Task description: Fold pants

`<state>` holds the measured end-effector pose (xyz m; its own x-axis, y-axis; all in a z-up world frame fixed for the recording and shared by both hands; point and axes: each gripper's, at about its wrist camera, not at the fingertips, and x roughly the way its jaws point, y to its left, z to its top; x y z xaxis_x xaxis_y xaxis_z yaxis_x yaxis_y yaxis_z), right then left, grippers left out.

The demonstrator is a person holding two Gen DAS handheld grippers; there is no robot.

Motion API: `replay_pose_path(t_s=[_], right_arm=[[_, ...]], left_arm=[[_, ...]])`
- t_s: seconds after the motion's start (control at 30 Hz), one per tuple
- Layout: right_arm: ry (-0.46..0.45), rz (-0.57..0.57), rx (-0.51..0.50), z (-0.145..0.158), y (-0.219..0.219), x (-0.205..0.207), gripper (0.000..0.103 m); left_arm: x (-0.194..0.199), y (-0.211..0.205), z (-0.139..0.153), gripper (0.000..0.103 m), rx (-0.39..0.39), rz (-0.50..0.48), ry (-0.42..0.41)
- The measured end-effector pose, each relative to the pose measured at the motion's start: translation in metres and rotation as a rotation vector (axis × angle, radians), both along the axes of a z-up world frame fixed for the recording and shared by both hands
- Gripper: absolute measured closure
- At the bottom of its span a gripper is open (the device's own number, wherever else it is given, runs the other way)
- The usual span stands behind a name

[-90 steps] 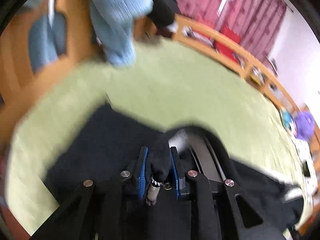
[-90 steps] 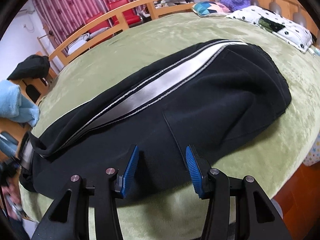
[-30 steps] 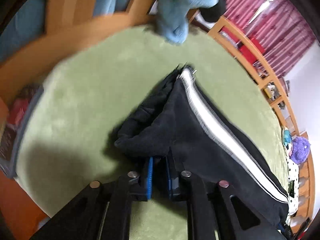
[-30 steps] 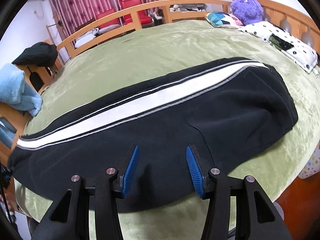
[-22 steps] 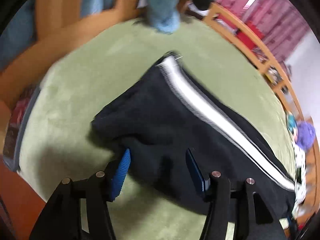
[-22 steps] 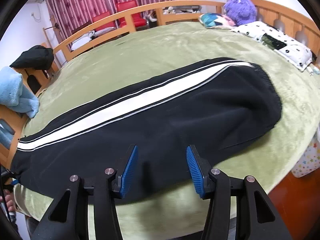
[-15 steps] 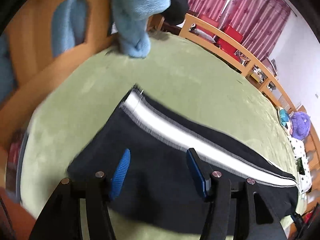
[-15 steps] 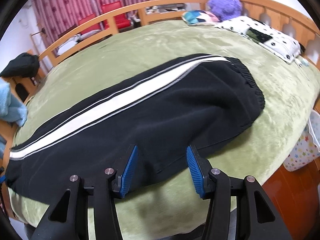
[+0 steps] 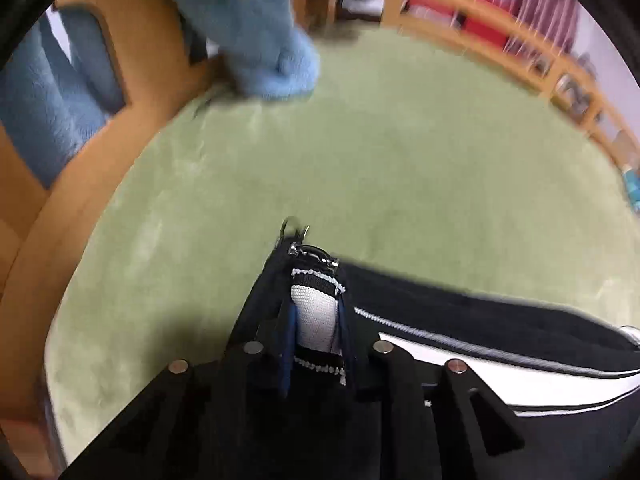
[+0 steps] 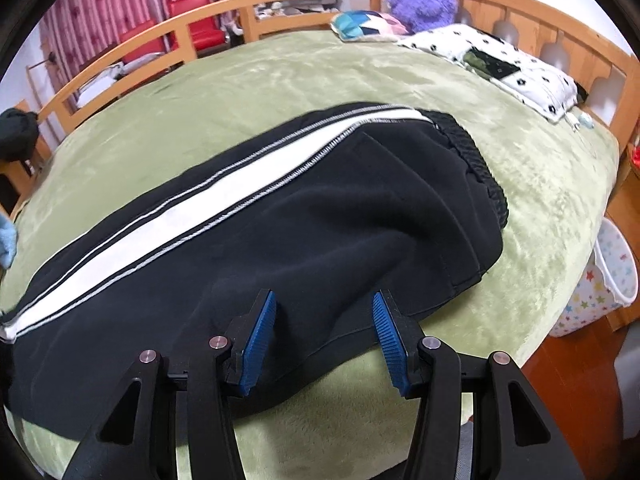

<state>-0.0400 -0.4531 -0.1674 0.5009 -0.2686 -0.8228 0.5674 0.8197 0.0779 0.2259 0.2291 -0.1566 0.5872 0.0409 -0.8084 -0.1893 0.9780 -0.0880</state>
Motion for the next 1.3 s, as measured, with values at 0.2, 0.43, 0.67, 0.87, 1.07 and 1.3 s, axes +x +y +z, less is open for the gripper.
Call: replay_pose_path(t_s=[0.2,0.43,0.67,0.87,1.07,1.3], right_arm=[[-0.009,-0.036,-0.005,0.002,-0.018,-0.013,0.053],[-0.062,-0.145,0.060,0.000,-0.066,-0.051,0.039],[-0.216,-0.227,0.276,-0.024,-0.130,-0.055,0.030],[-0.343,-0.269,0.570,-0.070,-0.178,-0.023,0.023],[-0.472,-0.077,0.405,-0.021,-0.186,0.006,0.075],[-0.221,-0.005,0.354,-0.039,-0.209,0.020,0.063]], left_arm=[[0.001,0.029,0.016,0.083,-0.111,0.089,-0.087],[-0.009,-0.027,0.024,0.033,0.072,0.063,-0.038],[-0.042,-0.091,0.052,0.032,0.016,0.003,-0.104],[-0.065,-0.135,0.044,0.032,-0.113,-0.032,-0.054],[-0.072,-0.156,0.043,0.033,-0.096,-0.036,-0.043],[-0.079,-0.154,0.049,0.032,-0.074,-0.041,-0.061]])
